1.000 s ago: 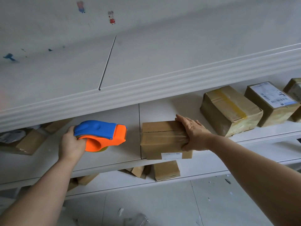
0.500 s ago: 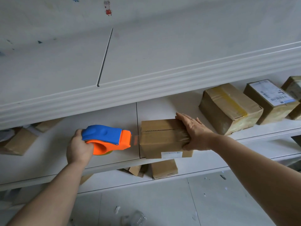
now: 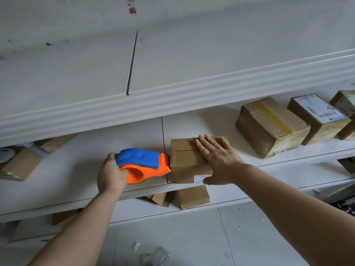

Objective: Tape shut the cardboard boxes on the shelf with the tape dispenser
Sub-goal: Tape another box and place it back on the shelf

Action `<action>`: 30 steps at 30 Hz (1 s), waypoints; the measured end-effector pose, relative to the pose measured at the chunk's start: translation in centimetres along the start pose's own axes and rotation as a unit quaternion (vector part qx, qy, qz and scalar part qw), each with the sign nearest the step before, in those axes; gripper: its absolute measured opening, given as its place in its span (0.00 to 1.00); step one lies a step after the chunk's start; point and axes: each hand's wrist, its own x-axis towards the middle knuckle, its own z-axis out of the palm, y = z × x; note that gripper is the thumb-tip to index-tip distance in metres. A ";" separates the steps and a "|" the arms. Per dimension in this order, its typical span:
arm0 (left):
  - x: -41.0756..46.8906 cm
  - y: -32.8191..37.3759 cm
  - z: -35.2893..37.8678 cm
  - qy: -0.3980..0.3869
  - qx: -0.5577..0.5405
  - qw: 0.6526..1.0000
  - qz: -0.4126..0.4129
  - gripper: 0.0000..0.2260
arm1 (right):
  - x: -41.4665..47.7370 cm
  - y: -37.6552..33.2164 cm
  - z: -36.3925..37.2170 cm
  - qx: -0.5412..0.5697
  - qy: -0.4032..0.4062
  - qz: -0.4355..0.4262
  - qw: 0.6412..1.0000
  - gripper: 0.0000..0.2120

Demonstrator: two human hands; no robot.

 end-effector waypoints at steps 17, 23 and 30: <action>-0.2 -0.3 0.4 -0.022 -0.013 1.000 0.004 0.17 | 1.2 -5.3 -0.4 0.028 0.023 -0.049 0.998 0.47; -0.7 -0.9 0.6 -0.021 -0.043 0.999 0.012 0.17 | 4.4 -6.2 -2.4 0.019 -0.040 0.028 0.999 0.59; -2.1 -1.5 -0.5 0.005 -0.062 0.998 0.031 0.21 | 4.9 -6.6 -3.0 -0.004 -0.044 0.045 0.998 0.58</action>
